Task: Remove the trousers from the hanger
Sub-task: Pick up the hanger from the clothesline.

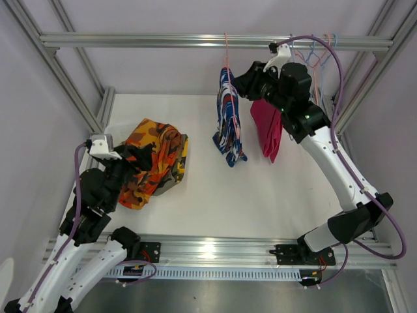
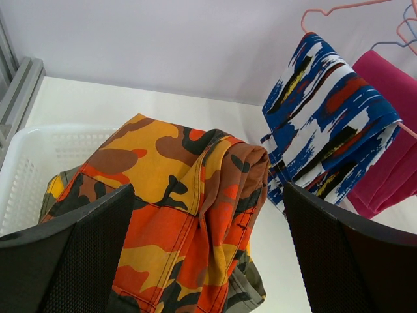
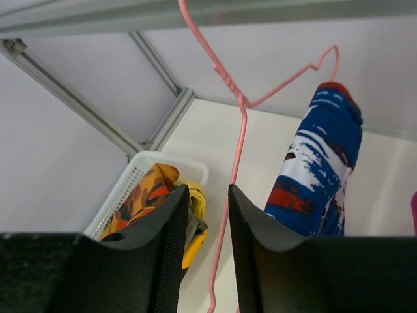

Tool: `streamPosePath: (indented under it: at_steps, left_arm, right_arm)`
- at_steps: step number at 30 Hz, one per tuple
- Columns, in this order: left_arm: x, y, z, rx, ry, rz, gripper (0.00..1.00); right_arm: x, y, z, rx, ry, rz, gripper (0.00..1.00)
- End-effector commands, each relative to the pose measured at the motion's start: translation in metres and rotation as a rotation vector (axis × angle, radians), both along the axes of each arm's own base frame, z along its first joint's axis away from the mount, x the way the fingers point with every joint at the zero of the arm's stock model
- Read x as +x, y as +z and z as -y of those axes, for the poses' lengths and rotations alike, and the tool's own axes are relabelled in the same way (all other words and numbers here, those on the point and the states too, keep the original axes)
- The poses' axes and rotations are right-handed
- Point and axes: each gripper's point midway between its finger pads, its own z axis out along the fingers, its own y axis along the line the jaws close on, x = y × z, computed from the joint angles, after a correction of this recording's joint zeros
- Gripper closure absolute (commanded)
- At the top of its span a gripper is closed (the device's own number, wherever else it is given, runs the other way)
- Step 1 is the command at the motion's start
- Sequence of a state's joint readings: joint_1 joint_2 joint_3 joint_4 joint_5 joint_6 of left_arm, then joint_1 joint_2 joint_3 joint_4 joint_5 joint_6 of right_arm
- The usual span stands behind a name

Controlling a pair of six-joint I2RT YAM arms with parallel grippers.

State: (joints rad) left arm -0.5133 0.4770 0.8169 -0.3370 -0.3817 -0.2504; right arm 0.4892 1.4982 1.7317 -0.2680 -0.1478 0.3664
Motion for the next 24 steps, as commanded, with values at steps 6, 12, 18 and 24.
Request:
streamPosePath:
  at_steps: [6, 12, 18, 24]
  left_arm:
    - [0.002, 0.005, 0.001, 0.017, -0.001, 0.028, 0.01]
    - [0.001, 0.007, 0.001, 0.016, -0.003, 0.032, 0.01]
    - [0.002, 0.005, 0.001, 0.02, -0.004, 0.029, 0.01]
    - [0.002, 0.006, 0.002, 0.019, -0.006, 0.03, 0.01]
  right_arm:
    - [0.011, -0.029, -0.038, 0.006, 0.072, -0.042, 0.63]
    - [0.017, -0.037, -0.054, 0.019, 0.103, -0.048, 0.62]
    - [0.019, -0.043, -0.064, 0.067, 0.149, -0.066, 0.68]
    - [0.011, -0.04, -0.067, 0.169, 0.198, -0.064, 0.7]
